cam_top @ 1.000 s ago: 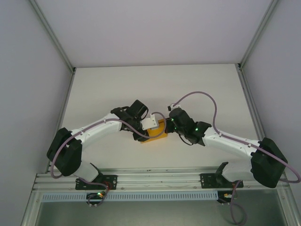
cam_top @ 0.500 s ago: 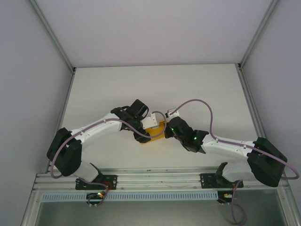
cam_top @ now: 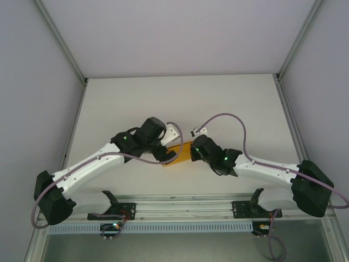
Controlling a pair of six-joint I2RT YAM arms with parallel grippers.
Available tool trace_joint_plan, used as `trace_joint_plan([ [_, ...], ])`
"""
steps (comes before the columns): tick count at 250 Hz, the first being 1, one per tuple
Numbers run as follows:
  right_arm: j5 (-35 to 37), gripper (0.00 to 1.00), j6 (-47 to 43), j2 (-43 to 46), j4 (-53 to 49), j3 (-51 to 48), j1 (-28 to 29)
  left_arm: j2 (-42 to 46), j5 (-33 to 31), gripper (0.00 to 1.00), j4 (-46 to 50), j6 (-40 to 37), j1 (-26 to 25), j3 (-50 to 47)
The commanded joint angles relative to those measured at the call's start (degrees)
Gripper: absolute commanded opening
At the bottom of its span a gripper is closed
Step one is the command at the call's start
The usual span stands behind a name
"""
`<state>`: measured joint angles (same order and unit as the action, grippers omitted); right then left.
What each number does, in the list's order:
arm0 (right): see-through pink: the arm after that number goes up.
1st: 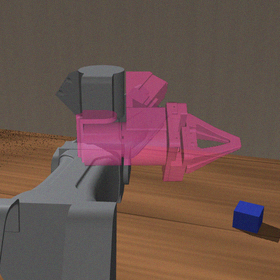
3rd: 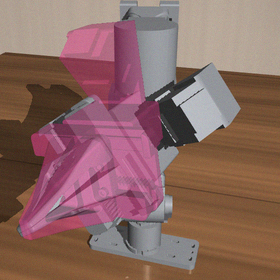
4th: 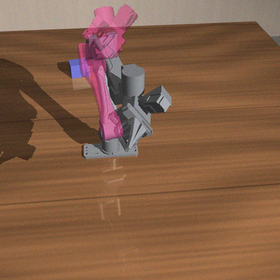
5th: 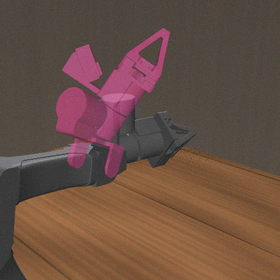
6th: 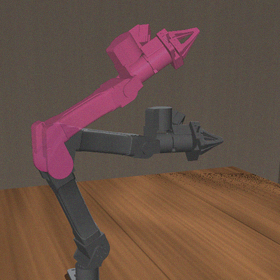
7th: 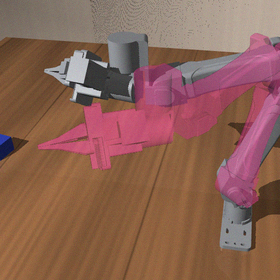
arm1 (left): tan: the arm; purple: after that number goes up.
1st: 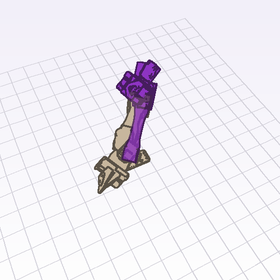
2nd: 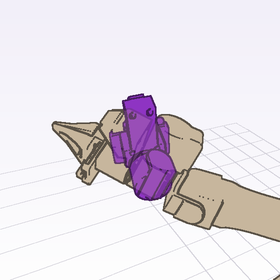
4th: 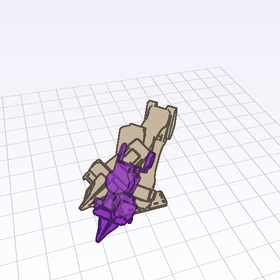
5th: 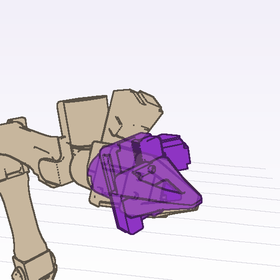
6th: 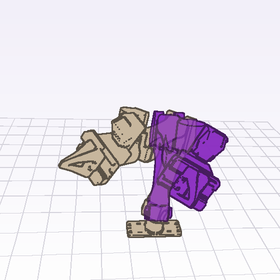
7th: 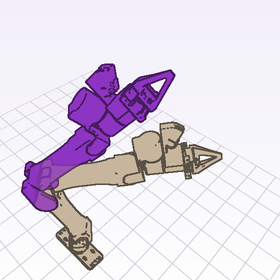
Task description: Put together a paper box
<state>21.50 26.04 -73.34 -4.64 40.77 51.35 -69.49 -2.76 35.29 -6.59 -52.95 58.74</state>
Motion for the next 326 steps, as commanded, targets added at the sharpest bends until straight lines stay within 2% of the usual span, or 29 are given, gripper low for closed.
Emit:
trace_joint_plan([
  [1, -1.1, 0.00, 3.5, -2.3, -9.8, 1.7, 0.5, 1.0, -9.6, 1.00, 6.2, 11.3, -2.0, -2.6],
  [36, -1.2, 0.00, 3.3, -4.4, -12.7, 4.5, 0.5, -0.1, -13.4, 0.98, 9.5, 16.1, -2.2, -2.9],
  [69, -2.2, 0.00, 2.6, -5.7, -13.1, 5.6, 0.6, -1.4, -13.9, 0.77, 9.2, 17.0, -0.8, -2.5],
  [82, -2.4, 0.00, 2.6, -5.9, -13.2, 5.8, 0.5, -1.6, -13.0, 0.65, 8.5, 16.6, 0.1, -2.8],
  [106, -2.6, 0.00, 2.4, -6.2, -13.4, 6.0, 0.6, -2.3, -10.6, 0.53, 7.3, 14.9, 1.5, -3.4],
  [121, -2.6, 0.00, 2.4, -6.1, -13.5, 6.0, 0.6, -2.7, -9.8, 0.51, 6.4, 13.8, 2.2, -4.0],
  [135, -2.7, 0.00, 2.3, -6.1, -13.5, 6.1, 0.5, -3.1, -9.4, 0.44, 5.8, 13.7, 3.2, -4.1],
  [177, -4.0, 0.00, 1.4, -6.1, -13.0, 6.0, 0.6, -3.3, -7.0, 0.38, 2.4, 11.9, 4.1, -4.7],
  [201, -4.1, 0.00, 1.2, -6.3, -13.4, 6.2, 0.6, -3.2, -5.7, 0.24, 1.3, 11.5, 4.2, -4.4],
  [228, -3.9, 0.00, 0.9, -6.3, -13.9, 6.5, 0.6, -3.1, -4.8, 0.00, 1.1, 12.0, 4.2, -4.2],
  [273, 0.4, 0.00, 1.7, -8.4, -16.9, 8.0, 1.6, -3.5, -2.9, 0.00, 1.7, 17.9, 4.3, -3.8],
  [313, 4.6, 0.00, 4.2, -9.9, -19.1, 8.8, 2.8, -5.8, 2.1, 0.00, 3.4, 28.2, 6.3, -2.3],
  [326, 6.2, 0.00, 4.7, -10.0, -19.3, 8.6, 3.4, -6.1, 5.5, 0.00, 4.0, 30.4, 7.5, -2.2],
])
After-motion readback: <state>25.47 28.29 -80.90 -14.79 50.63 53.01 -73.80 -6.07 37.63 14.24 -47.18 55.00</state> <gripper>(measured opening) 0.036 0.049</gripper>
